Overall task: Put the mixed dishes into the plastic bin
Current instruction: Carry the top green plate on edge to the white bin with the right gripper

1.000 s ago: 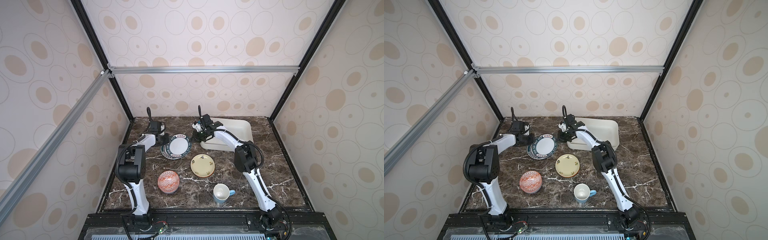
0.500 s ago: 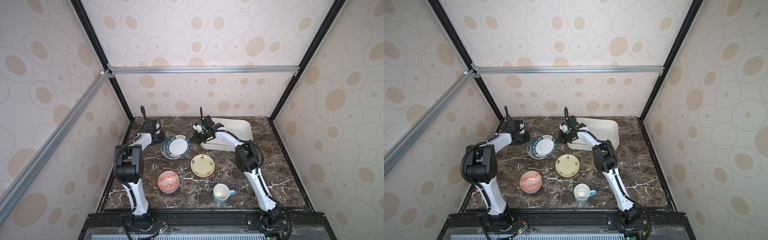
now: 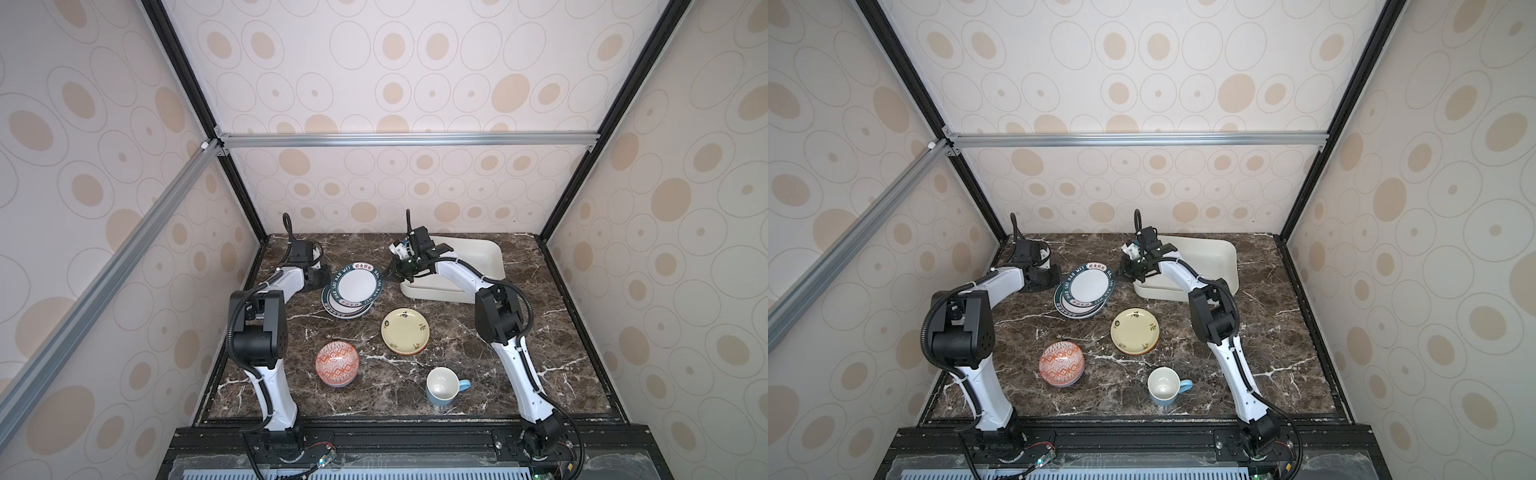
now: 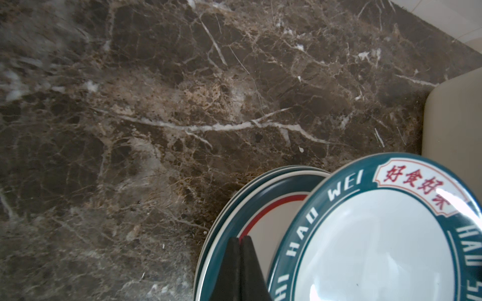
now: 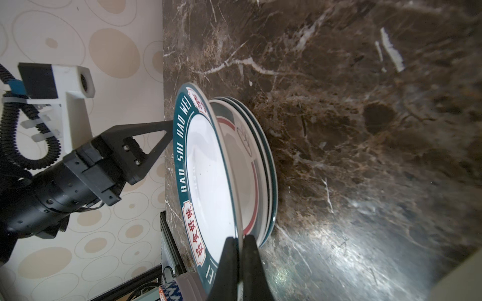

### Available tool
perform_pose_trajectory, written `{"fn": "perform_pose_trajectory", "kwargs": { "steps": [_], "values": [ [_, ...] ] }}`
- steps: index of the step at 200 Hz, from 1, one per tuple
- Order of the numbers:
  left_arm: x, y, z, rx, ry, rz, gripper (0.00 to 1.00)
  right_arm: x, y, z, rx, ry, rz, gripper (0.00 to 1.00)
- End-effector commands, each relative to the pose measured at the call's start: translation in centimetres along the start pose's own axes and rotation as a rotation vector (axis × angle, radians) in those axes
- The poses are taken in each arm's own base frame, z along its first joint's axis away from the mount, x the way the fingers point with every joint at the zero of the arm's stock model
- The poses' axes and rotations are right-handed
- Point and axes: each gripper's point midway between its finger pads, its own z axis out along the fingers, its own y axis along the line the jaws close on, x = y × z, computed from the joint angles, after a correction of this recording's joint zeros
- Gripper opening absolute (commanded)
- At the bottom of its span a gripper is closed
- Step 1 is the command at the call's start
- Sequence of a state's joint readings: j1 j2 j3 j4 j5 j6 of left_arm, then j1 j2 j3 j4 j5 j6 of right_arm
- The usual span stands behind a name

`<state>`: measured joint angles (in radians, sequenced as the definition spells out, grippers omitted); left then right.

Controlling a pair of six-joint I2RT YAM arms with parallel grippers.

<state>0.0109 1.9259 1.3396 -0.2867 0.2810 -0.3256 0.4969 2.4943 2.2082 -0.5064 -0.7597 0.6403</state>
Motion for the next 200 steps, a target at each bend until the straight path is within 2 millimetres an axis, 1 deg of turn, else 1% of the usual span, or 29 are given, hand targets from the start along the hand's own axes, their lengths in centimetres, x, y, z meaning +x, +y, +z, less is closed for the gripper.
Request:
{"fn": "perform_pose_trajectory", "kwargs": {
  "steps": [1,29,71,89,115,139,150,157,160,166,182,200],
  "values": [
    [-2.1,-0.3,-2.1,-0.003,-0.048,0.001,0.00,-1.4,5.0,-3.1,-0.091,-0.053,-0.062,0.00],
    [-3.6,0.4,-3.3,-0.014,-0.081,-0.004,0.00,-2.2,5.4,-4.3,-0.102,-0.081,-0.062,0.00],
    [-5.9,1.9,-5.5,-0.037,-0.141,-0.025,0.01,-3.9,5.7,-7.3,-0.100,-0.143,-0.071,0.00],
    [-6.4,2.6,-6.2,-0.043,-0.156,-0.039,0.02,-4.7,5.4,-8.8,-0.093,-0.170,-0.072,0.00],
    [-6.5,2.6,-6.6,-0.038,-0.164,-0.042,0.02,-5.6,4.7,-11.4,-0.073,-0.210,-0.074,0.00],
    [-6.5,2.5,-6.7,-0.032,-0.166,-0.049,0.02,-6.3,3.2,-14.1,-0.045,-0.252,-0.063,0.00],
    [-6.5,2.4,-6.8,-0.027,-0.167,-0.051,0.02,-6.6,2.5,-15.6,-0.033,-0.275,-0.056,0.00],
    [-6.5,2.4,-6.7,-0.029,-0.165,-0.052,0.02,-6.4,2.4,-16.0,-0.027,-0.279,-0.058,0.00],
    [-6.5,2.4,-6.8,-0.029,-0.166,-0.052,0.02,-6.9,1.5,-17.1,-0.018,-0.299,-0.046,0.00],
    [-6.5,2.4,-6.8,-0.028,-0.167,-0.054,0.02,-7.1,1.0,-18.1,-0.009,-0.315,-0.043,0.00],
    [-6.4,2.3,-6.7,-0.021,-0.163,-0.060,0.02,-7.1,-0.3,-20.1,0.012,-0.343,-0.029,0.00],
    [-6.2,2.2,-6.7,-0.009,-0.163,-0.071,0.02,-6.8,-1.8,-21.8,0.034,-0.366,-0.010,0.00]
  ]
}}
